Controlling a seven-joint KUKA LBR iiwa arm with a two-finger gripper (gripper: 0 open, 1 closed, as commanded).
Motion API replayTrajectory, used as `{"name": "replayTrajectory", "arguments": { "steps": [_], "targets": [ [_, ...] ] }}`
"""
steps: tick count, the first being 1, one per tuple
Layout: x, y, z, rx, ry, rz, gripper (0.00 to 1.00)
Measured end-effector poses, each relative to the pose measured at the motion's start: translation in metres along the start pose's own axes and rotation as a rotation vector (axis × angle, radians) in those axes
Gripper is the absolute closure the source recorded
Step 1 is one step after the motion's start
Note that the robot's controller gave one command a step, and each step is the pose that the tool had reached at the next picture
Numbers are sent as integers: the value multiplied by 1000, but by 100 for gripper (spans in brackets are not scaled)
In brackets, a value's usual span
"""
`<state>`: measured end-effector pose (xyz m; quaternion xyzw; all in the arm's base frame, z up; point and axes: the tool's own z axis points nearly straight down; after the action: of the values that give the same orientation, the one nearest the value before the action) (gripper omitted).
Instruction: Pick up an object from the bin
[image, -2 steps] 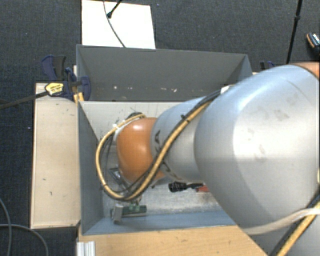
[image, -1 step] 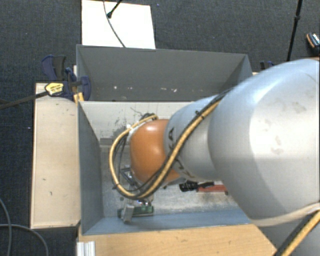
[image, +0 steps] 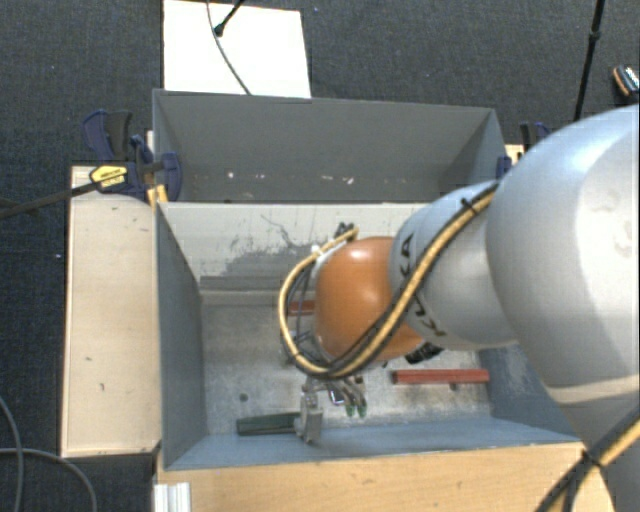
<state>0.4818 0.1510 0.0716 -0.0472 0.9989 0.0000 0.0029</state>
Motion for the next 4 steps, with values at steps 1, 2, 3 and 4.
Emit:
{"name": "replayTrajectory", "arguments": {
  "steps": [1, 2, 3, 4],
  "targets": [
    [8, -245, -29, 5, 1, 79, 0],
    [5, -289, 2, 2, 0, 258, 0],
    [5, -288, 1, 1, -1, 260, 100],
    [2, -288, -45, 2, -2, 265, 100]
  ]
}}
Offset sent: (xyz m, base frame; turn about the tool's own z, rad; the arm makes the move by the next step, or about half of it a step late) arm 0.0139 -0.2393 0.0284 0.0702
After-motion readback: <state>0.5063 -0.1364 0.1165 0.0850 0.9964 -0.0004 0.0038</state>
